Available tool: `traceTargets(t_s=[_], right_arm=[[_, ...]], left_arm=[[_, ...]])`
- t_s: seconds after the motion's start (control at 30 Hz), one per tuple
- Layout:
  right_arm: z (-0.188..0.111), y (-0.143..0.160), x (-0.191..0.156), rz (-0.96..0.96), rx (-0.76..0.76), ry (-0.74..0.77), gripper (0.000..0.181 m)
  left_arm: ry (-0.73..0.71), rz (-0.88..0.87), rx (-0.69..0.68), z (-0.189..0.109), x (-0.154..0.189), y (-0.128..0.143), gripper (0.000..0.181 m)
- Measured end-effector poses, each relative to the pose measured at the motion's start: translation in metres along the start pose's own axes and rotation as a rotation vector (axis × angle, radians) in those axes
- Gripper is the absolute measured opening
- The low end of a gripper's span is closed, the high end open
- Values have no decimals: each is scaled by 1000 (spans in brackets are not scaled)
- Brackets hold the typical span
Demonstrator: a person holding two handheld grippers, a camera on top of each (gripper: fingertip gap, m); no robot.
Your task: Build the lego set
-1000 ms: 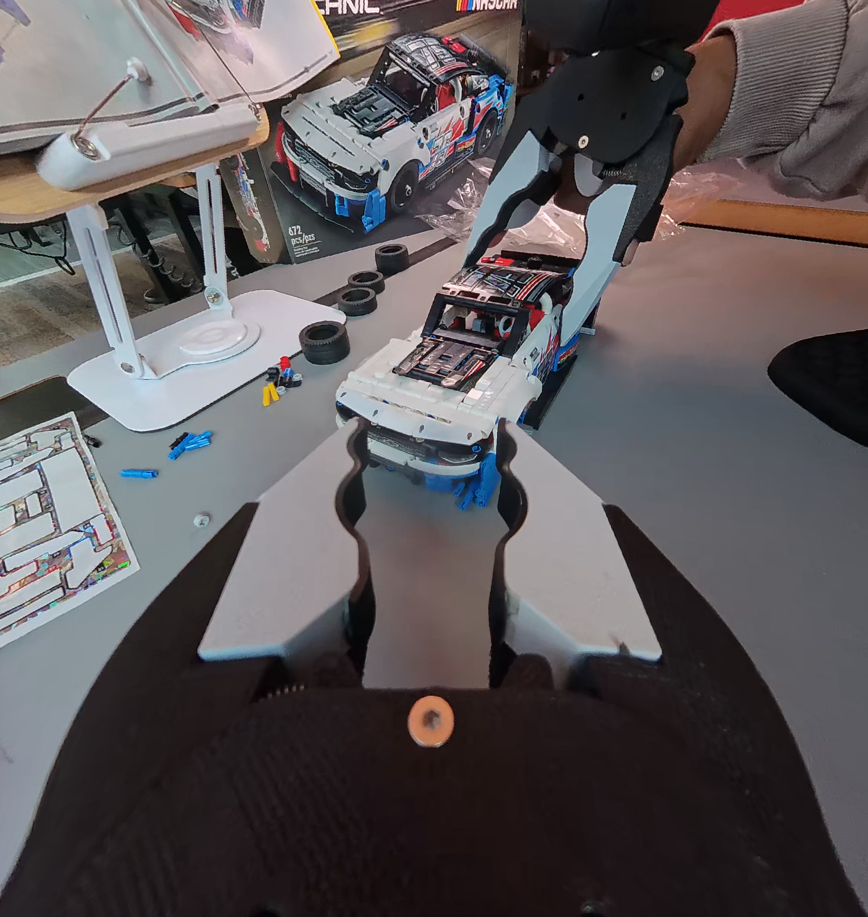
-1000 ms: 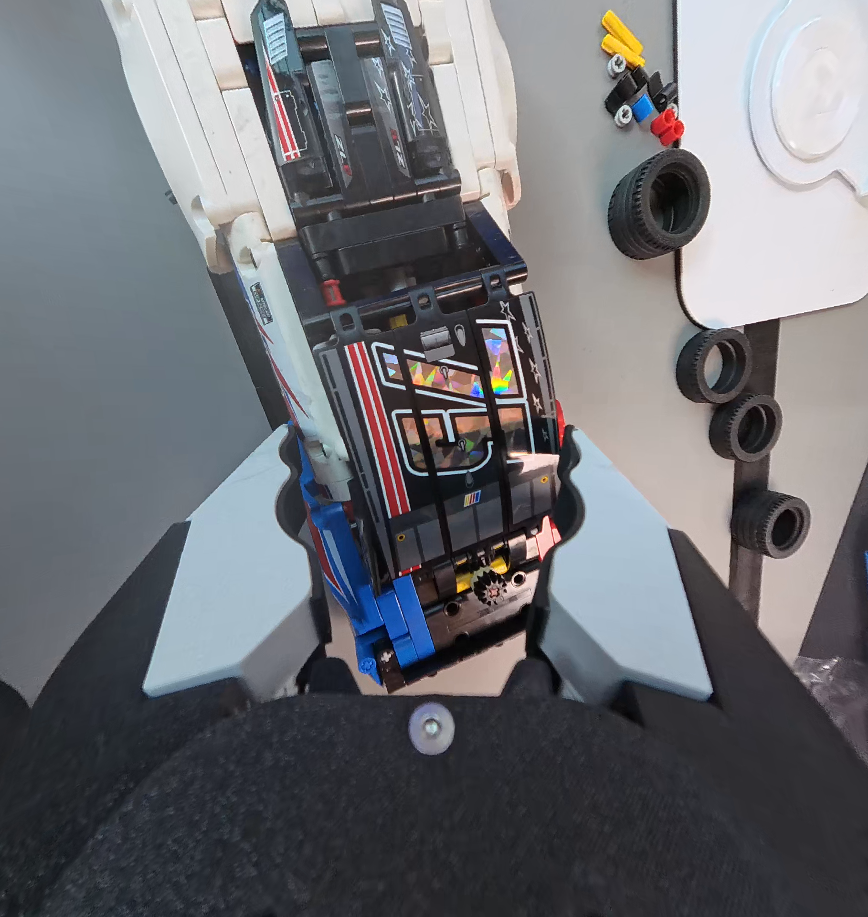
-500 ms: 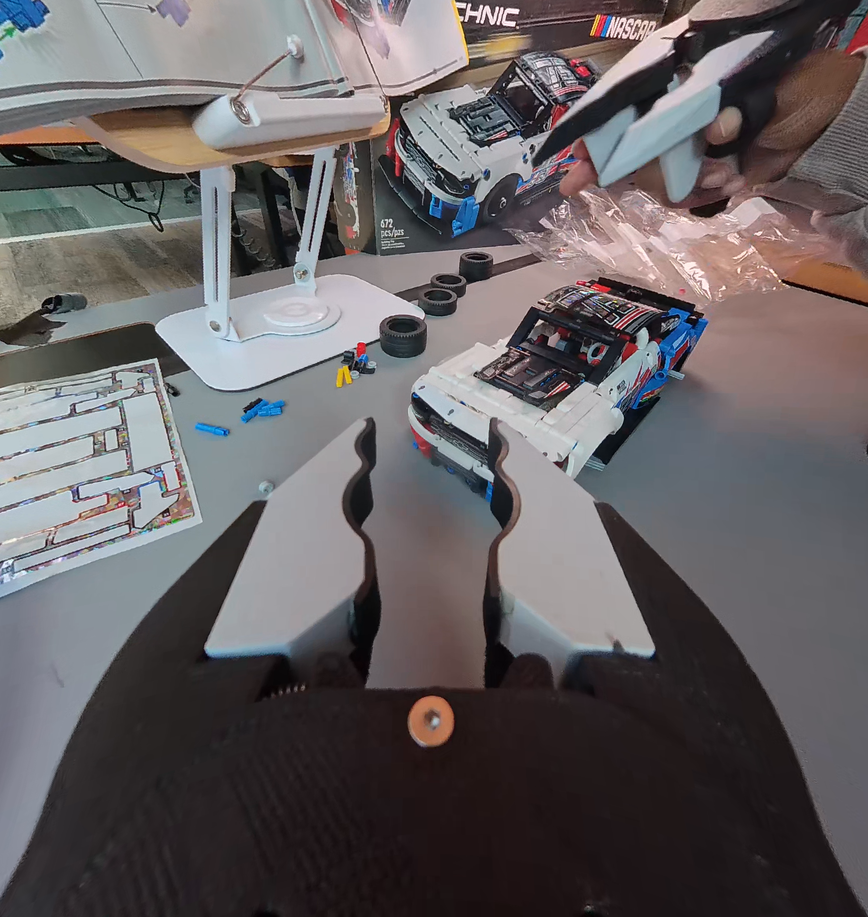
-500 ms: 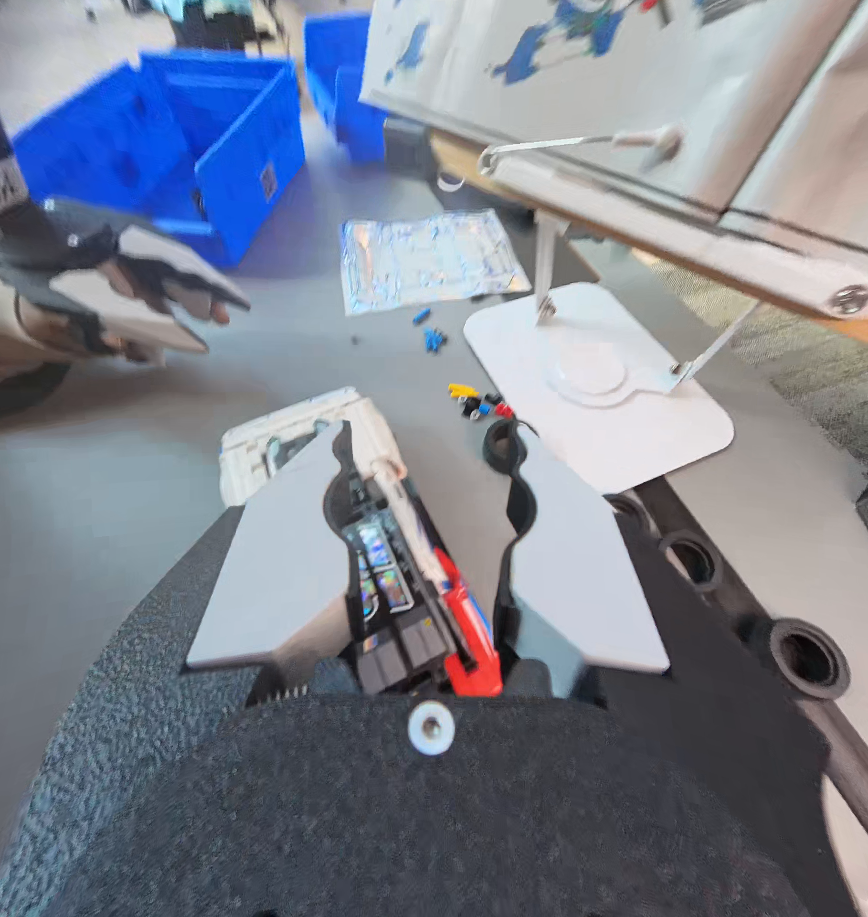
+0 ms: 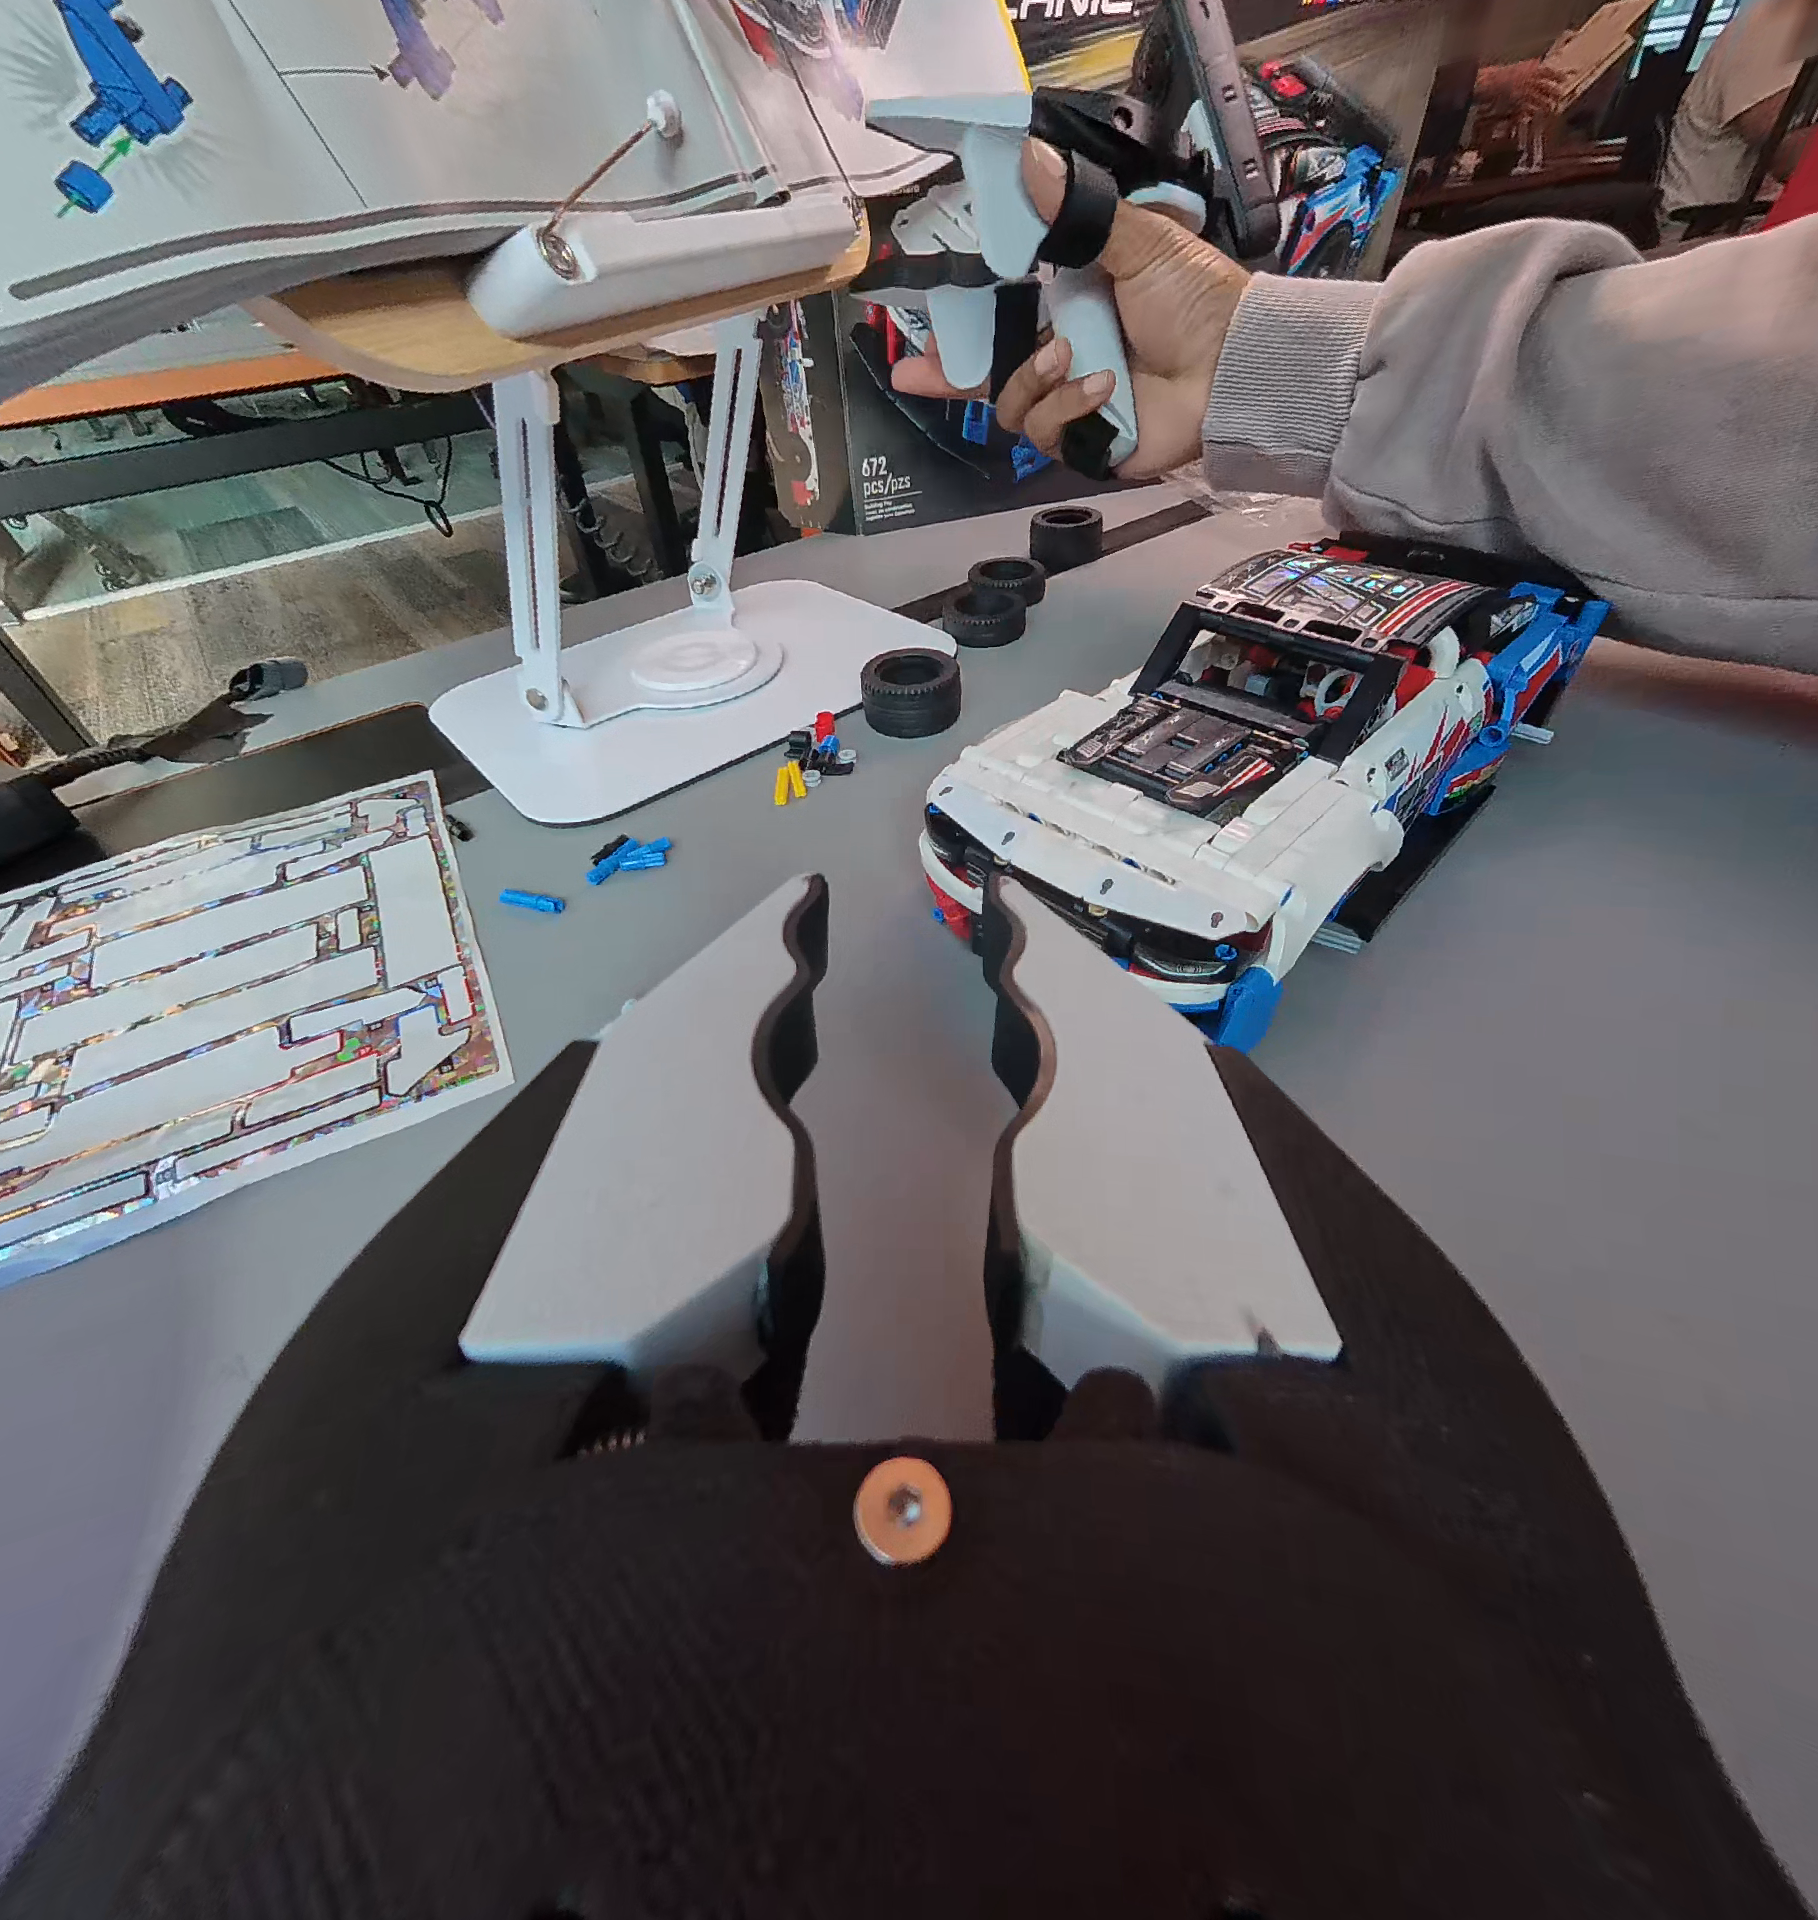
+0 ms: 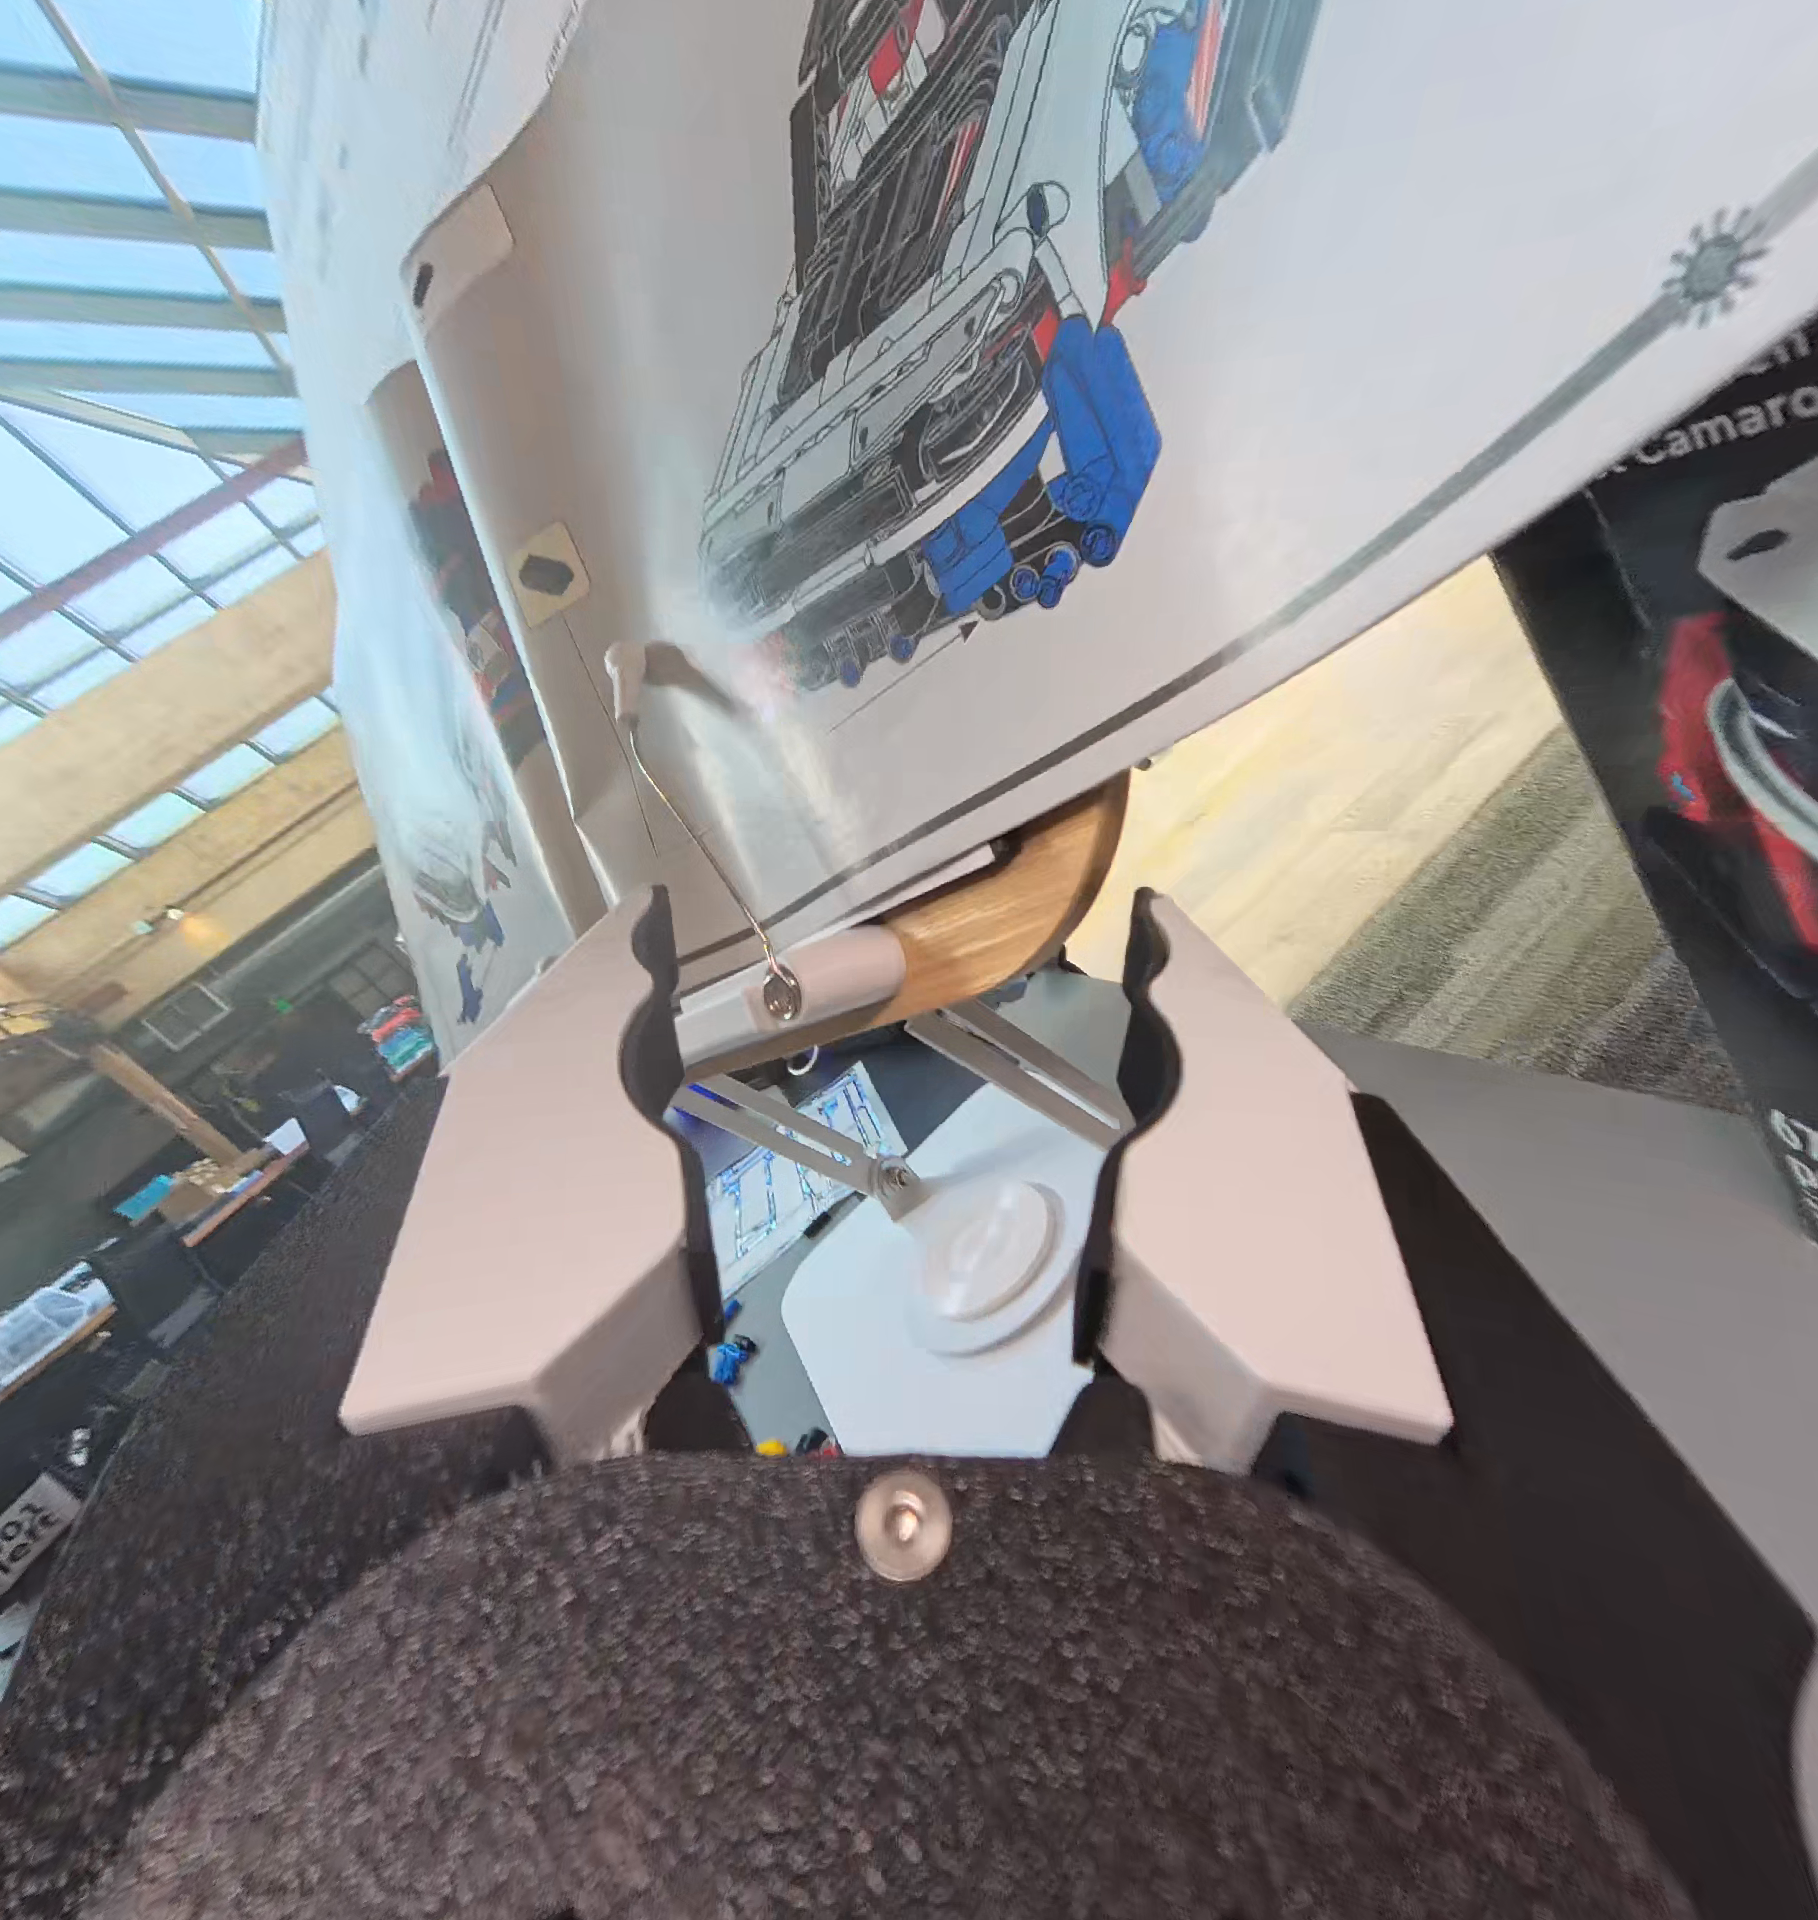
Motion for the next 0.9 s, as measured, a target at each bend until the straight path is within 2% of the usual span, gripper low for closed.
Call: traceTargets(t_s=[0.07, 0.17, 0.27, 0.63, 0.9], right_arm=[[6, -5, 0, 43, 12, -46, 77], [6, -4, 14, 61, -4, -1, 44], [2, -2, 15, 78, 5, 4, 36], [-28, 15, -7, -112, -4, 99, 22], [-31, 16, -11, -171, -45, 125, 33]], left_arm=[[1, -13, 3, 0, -2, 0, 27], [5, -39, 13, 0, -4, -1, 26], [10, -56, 18, -1, -5, -1, 26], [36, -37, 18, 1, -1, -2, 25], [32, -33, 24, 0, -1, -2, 25]])
Point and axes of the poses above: each gripper's, where its closed fingertips meet, z out along the fingers, y out of its underside, x = y × z across the jaws, the point moved 2 cm from there along -z, back along the fingers, and after that the axes turned 2 degrees about y, right-handed, at the moved point
